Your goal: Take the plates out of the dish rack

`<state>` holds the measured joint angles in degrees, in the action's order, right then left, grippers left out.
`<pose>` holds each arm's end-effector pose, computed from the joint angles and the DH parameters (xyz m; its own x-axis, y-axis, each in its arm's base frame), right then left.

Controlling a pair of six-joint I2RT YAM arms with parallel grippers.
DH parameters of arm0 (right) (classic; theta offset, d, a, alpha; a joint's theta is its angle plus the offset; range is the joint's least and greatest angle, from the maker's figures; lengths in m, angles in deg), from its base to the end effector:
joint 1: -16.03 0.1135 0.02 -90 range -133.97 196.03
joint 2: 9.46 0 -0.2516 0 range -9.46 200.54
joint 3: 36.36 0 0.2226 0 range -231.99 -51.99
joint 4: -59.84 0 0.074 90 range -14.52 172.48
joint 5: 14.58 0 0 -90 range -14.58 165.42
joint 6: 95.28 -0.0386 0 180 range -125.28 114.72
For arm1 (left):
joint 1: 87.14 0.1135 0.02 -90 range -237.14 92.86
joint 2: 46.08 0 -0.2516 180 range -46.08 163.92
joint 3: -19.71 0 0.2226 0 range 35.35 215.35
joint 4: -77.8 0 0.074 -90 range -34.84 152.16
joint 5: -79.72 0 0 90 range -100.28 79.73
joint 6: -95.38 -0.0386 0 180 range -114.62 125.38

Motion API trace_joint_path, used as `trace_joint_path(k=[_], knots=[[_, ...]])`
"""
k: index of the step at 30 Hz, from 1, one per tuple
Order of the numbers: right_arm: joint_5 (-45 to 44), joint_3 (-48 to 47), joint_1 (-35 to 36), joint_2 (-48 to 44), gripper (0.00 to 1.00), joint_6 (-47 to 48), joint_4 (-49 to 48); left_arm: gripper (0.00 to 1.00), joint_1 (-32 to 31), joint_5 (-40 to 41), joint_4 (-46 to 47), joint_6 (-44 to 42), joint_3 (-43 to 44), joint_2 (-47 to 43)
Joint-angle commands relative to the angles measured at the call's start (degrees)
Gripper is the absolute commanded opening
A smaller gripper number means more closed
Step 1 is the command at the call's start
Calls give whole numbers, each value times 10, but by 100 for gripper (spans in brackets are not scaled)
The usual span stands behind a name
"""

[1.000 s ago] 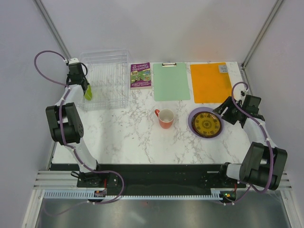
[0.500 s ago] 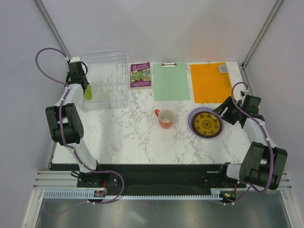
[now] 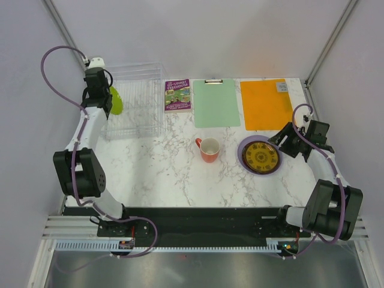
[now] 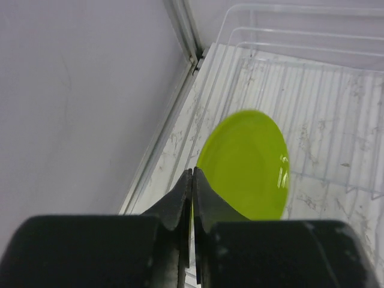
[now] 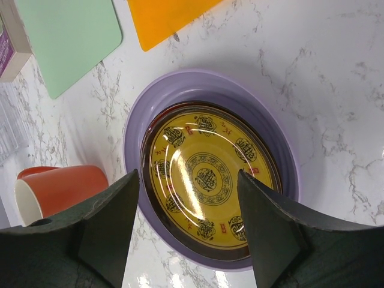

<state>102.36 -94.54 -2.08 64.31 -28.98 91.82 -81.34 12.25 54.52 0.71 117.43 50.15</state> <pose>0.2309 -0.0571 0.2152 -0.6478 0.5889 -0.4834 0.2697 0.7706 0.5774 0.3683 0.0523 0.3287 -0.4045 0.0345 -0.9139 -0.4158 0.8831 0.2174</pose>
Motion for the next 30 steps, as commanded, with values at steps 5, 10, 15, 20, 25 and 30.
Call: trace_joint_path(k=[5, 10, 15, 20, 25, 30], knots=[[14, -18, 4, -69, 75, 3, 22, 2, -88, -5, -41, -22, 8, -150], [20, -24, 4, -116, 76, -8, 30, 2, -103, -31, -53, 23, -44, -210], [20, -25, 5, -135, 78, -6, 49, 8, -101, -24, -54, 41, -82, -191], [20, -24, 5, -122, 80, -5, 48, 46, -98, -37, -40, 63, -98, -164], [19, -13, 4, -111, 82, -6, 37, 50, -97, -25, -9, 59, -91, -89], [17, -8, 4, -94, 82, -1, 31, 52, -96, 52, 31, 48, -79, -26]])
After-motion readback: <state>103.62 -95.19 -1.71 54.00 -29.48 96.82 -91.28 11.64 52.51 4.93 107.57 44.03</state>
